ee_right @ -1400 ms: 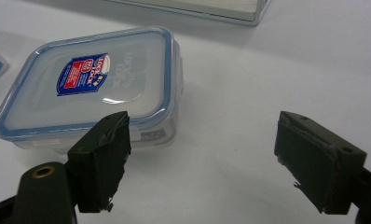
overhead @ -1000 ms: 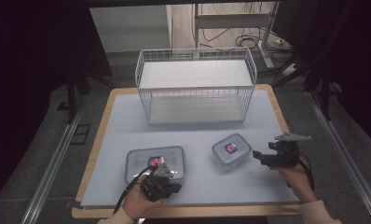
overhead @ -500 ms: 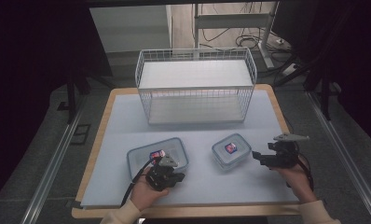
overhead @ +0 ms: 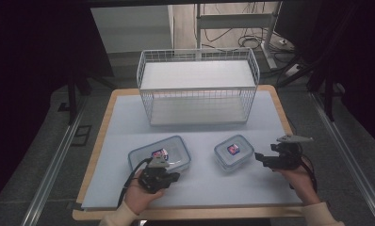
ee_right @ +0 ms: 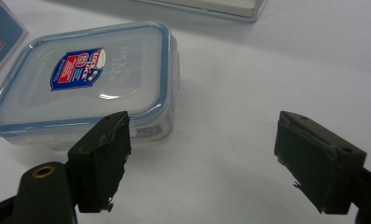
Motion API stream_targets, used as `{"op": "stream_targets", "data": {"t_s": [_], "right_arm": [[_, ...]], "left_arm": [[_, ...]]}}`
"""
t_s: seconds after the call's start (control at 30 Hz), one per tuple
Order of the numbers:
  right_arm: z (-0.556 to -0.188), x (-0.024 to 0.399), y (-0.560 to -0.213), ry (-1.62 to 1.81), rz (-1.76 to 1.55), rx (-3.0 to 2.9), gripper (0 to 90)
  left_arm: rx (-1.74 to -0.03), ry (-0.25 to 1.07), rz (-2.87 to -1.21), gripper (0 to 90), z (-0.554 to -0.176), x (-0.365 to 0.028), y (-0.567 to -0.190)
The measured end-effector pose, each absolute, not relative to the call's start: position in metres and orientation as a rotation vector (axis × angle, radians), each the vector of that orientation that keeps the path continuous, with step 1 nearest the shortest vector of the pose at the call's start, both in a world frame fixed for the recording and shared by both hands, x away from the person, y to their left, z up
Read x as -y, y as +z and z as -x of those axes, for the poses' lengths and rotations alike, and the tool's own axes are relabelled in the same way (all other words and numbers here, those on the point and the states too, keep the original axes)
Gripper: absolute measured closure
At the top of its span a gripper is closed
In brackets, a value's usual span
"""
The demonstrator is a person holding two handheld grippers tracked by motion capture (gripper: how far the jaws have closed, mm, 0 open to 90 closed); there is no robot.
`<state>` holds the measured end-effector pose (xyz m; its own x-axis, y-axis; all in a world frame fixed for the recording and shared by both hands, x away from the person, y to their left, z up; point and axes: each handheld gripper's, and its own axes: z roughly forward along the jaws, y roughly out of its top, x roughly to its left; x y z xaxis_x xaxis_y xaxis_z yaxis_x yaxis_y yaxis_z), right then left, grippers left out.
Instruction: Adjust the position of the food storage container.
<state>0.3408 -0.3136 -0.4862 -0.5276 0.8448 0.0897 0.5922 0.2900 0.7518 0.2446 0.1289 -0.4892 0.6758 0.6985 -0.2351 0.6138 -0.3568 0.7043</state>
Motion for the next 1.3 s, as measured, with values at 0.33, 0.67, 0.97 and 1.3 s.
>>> {"op": "stream_targets", "data": {"t_s": [0.33,0.67,0.97,1.3], "right_arm": [[-0.340,0.313,-0.484,1.097,-1.299,-2.232,19.1],[-0.340,0.311,-0.485,1.090,-1.297,-2.236,19.1],[-0.340,0.311,-0.486,1.083,-1.301,-2.239,19.1],[-0.341,0.311,-0.486,1.077,-1.309,-2.239,19.1]], "left_arm": [[-1.199,0.208,-1.894,90.0,-0.205,-0.217,-0.485],[-1.353,0.202,-1.877,90.0,-0.194,-0.253,-0.509],[-1.332,0.114,-1.943,89.8,-0.205,-0.236,-0.524],[-1.299,0.093,-1.963,90.0,-0.207,-0.230,-0.525]]}}
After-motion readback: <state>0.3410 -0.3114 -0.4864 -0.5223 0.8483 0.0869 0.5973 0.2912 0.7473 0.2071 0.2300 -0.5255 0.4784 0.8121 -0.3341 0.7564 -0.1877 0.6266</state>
